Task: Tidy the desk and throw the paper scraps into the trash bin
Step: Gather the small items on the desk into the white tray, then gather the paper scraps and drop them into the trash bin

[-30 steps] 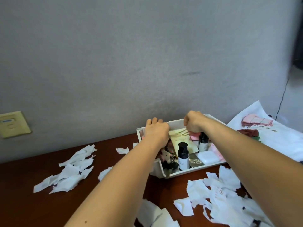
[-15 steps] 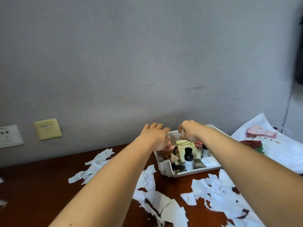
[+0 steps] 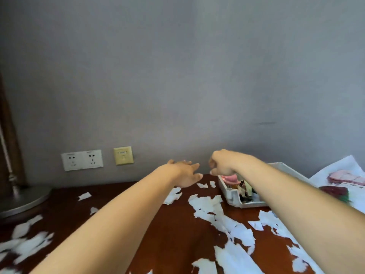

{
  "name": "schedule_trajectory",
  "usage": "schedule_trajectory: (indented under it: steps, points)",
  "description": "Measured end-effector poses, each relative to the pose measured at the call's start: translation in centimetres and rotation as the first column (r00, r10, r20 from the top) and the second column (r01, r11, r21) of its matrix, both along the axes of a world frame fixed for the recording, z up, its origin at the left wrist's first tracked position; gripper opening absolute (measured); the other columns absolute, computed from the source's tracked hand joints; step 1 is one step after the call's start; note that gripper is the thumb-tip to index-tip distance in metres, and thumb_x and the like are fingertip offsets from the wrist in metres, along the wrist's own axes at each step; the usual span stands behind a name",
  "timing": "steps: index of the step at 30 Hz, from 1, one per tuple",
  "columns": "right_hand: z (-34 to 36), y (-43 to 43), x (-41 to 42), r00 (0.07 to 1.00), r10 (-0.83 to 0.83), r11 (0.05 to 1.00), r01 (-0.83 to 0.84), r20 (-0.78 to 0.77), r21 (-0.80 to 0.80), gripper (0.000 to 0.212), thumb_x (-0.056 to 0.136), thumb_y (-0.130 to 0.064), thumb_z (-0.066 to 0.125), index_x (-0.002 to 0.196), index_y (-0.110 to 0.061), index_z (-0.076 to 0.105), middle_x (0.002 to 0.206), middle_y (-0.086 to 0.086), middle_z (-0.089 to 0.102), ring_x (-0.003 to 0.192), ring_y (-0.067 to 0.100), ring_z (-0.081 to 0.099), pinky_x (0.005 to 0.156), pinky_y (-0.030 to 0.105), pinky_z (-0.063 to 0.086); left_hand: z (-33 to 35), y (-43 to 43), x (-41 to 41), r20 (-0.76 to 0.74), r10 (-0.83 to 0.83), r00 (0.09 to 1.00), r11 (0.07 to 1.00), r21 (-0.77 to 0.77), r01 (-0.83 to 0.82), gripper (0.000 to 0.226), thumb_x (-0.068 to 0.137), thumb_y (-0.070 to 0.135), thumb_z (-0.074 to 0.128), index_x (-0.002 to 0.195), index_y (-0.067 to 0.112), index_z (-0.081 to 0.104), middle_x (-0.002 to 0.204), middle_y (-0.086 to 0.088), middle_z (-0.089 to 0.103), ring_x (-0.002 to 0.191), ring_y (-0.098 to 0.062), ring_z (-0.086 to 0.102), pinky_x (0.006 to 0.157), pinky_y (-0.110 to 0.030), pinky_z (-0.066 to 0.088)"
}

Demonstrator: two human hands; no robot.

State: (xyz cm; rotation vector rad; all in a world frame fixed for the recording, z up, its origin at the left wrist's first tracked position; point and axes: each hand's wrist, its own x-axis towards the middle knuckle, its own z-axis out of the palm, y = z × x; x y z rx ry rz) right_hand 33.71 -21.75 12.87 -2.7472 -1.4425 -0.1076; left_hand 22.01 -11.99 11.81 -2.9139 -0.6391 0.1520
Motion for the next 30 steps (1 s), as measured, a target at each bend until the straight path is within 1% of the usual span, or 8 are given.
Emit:
schedule_trajectory:
  steps: [7,12,16,20,23,26,28,30]
  points:
    - [-1.4,2.0,-8.0,0.988,0.148,0.988,-0.149,-0.034,-0.032,0.039,0.09,-0.032,0.056,0.126,-0.016,0.057,0.126,0.007,0.06,0.111,0.029,0.058,0.097,0.042,0.048,-0.7,2.4,-10.3,0.011,0.137,0.991,0.991,-0.008,-0.137,0.059,0.099,0.052,0.017,0.151,0.028,0.006,0.16,0.002,0.007,0.148,-0.017,0.005,0.117,-0.045,0.002]
    - [-4.4,2.6,-12.8,0.96,0.246,0.968,-0.251,-0.13,-0.021,0.04,0.09,-0.033,0.056,0.128,-0.019,0.056,0.128,0.006,0.058,0.113,0.027,0.057,0.099,0.037,0.046,-2.8,2.7,-16.4,0.032,0.187,0.982,0.982,-0.01,-0.187,0.058,0.098,0.052,0.02,0.151,0.031,0.008,0.16,0.003,0.01,0.148,-0.018,0.006,0.118,-0.045,0.002]
    - [-7.4,2.2,-16.2,0.922,0.318,0.943,-0.331,-0.222,-0.023,0.039,0.093,-0.031,0.052,0.13,-0.018,0.054,0.13,0.005,0.058,0.116,0.023,0.056,0.102,0.036,0.044,-5.9,2.2,-20.7,0.028,0.216,0.976,0.974,-0.084,-0.213,0.058,0.098,0.052,0.025,0.15,0.034,0.007,0.16,0.004,0.007,0.148,-0.018,0.004,0.118,-0.045,0.0]
    - [-9.8,0.9,-18.8,0.881,0.36,0.926,-0.378,-0.306,0.0,0.039,0.094,-0.025,0.051,0.132,-0.021,0.051,0.134,0.001,0.054,0.118,0.019,0.054,0.098,0.029,0.045,-9.5,1.8,-25.4,0.039,0.248,0.968,0.948,-0.215,-0.234,0.061,0.096,0.054,0.031,0.149,0.038,0.006,0.16,0.007,0.007,0.148,-0.017,0.005,0.118,-0.045,0.001]
    - [-11.6,-0.3,-20.5,0.913,0.343,0.936,-0.352,-0.222,0.001,0.042,0.094,-0.028,0.047,0.135,-0.025,0.047,0.14,-0.001,0.047,0.125,0.021,0.047,0.098,0.034,0.045,-11.7,1.4,-29.0,0.082,0.288,0.954,0.924,-0.286,-0.255,0.063,0.095,0.054,0.034,0.149,0.04,0.005,0.16,0.007,0.006,0.148,-0.017,0.005,0.118,-0.042,0.004]
    - [-13.5,-1.1,-22.1,0.943,0.3,0.953,-0.303,-0.145,0.002,0.044,0.095,-0.036,0.042,0.139,-0.03,0.039,0.142,-0.001,0.04,0.129,0.024,0.037,0.094,0.038,0.043,-14.1,1.1,-31.7,0.079,0.333,0.94,0.921,-0.242,-0.306,0.066,0.094,0.057,0.033,0.148,0.042,-0.001,0.16,0.009,-0.003,0.148,-0.016,-0.005,0.118,-0.043,0.0]
    - [-14.8,-1.2,-23.0,0.947,0.296,0.955,-0.295,-0.121,0.03,0.042,0.097,-0.038,0.039,0.138,-0.031,0.04,0.141,-0.002,0.04,0.128,0.024,0.037,0.093,0.039,0.041,-15.5,1.1,-32.5,0.105,0.355,0.929,0.921,-0.21,-0.328,0.063,0.095,0.056,0.029,0.148,0.042,-0.002,0.16,0.009,-0.004,0.148,-0.016,-0.006,0.118,-0.044,-0.001]
    - [-15.9,-0.8,-23.7,0.952,0.299,0.952,-0.292,-0.07,0.093,0.039,0.098,-0.035,0.038,0.136,-0.029,0.043,0.139,-0.002,0.044,0.125,0.023,0.039,0.095,0.037,0.039,-16.2,1.4,-32.6,0.161,0.361,0.919,0.919,-0.227,-0.321,0.059,0.096,0.053,0.027,0.149,0.04,0.002,0.16,0.008,0.002,0.148,-0.017,0.0,0.119,-0.045,0.004]
